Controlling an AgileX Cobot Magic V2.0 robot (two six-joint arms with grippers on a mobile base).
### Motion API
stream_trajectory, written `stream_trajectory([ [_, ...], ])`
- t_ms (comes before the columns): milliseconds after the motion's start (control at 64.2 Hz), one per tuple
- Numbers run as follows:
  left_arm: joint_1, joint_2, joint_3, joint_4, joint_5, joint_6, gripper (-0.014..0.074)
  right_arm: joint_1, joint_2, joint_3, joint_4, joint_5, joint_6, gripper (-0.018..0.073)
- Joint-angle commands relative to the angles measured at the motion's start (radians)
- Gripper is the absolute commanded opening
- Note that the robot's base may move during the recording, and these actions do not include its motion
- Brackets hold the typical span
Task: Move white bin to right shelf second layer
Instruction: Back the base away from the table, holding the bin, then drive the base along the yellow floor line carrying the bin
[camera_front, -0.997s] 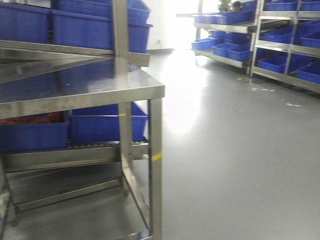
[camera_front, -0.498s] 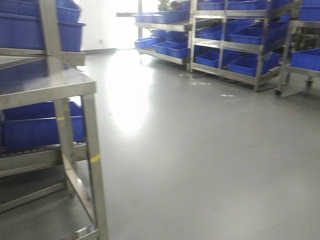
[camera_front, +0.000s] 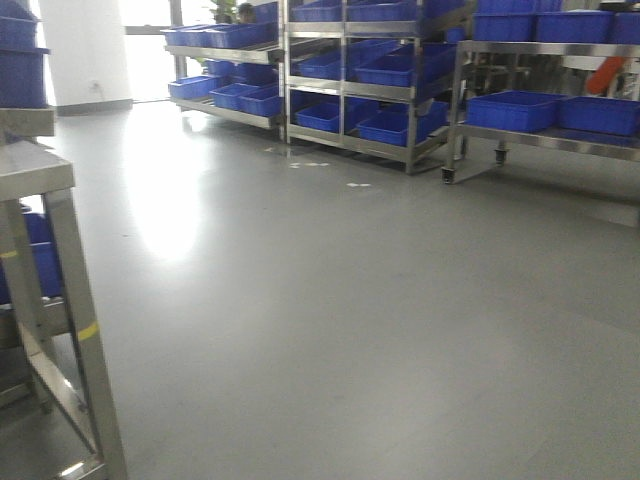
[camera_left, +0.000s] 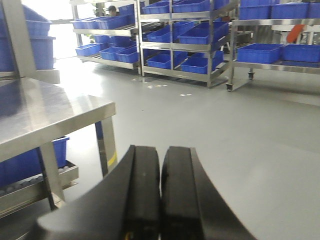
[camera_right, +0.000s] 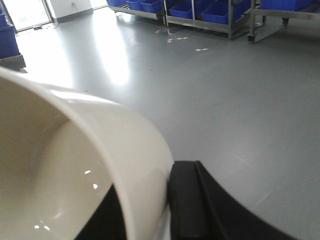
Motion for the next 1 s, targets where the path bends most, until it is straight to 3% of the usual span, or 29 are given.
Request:
stream_trajectory([
  [0,-0.004,-0.014,0.037,-0.005,-0.084,-0.004,0.0085,-0.005,0.011,-0.031,-0.010,-0.104,-0.002,0.0057],
  [981,-0.004,-0.014,0.037,-0.005,-0.084,-0.004,0.0085,-0.005,0.011,-0.031,-0.010,-0.104,-0.002,0.0057],
])
